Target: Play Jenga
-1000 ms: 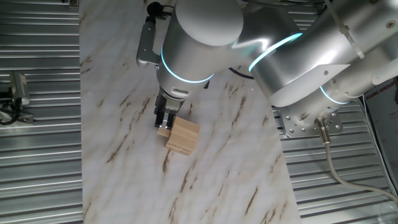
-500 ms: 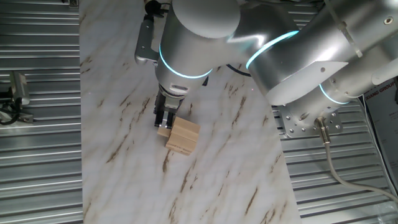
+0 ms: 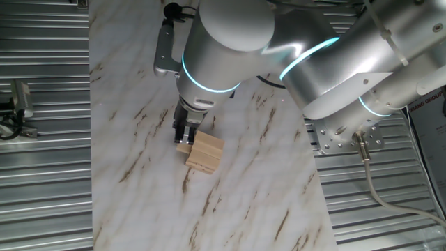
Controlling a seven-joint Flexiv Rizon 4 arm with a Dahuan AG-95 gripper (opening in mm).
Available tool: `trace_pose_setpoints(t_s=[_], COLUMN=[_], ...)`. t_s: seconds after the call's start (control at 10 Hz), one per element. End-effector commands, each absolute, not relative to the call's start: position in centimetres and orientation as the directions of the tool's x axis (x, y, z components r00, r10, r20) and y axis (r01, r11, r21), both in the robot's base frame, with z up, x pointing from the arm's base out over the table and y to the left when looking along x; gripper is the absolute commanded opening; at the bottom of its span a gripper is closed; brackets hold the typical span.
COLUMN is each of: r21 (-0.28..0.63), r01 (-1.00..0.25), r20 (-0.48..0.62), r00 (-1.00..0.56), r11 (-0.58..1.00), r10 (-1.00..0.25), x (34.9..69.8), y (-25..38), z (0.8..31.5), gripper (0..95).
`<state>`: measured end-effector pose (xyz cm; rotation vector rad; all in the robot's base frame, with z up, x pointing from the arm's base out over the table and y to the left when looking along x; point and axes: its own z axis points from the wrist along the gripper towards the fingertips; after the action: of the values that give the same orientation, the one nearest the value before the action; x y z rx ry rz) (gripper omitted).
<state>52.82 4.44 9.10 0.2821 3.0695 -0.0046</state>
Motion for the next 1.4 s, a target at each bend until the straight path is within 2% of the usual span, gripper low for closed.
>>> trace_pose_setpoints(t_s=[0.1, 0.9, 1.4], r21=[-0.007, -0.009, 0.010], r01=[0.115, 0.118, 0.254], r20=[-0.054, -0.064, -0.076], r00=[-0.992, -0.991, -0.964], r11=[0.993, 0.993, 0.967], r10=[0.114, 0.117, 0.254], x=[52.96, 52.96, 52.96], y=[4.53, 4.53, 4.53], z=[9.06, 9.06, 9.06], gripper=[0.0, 0.0, 0.0])
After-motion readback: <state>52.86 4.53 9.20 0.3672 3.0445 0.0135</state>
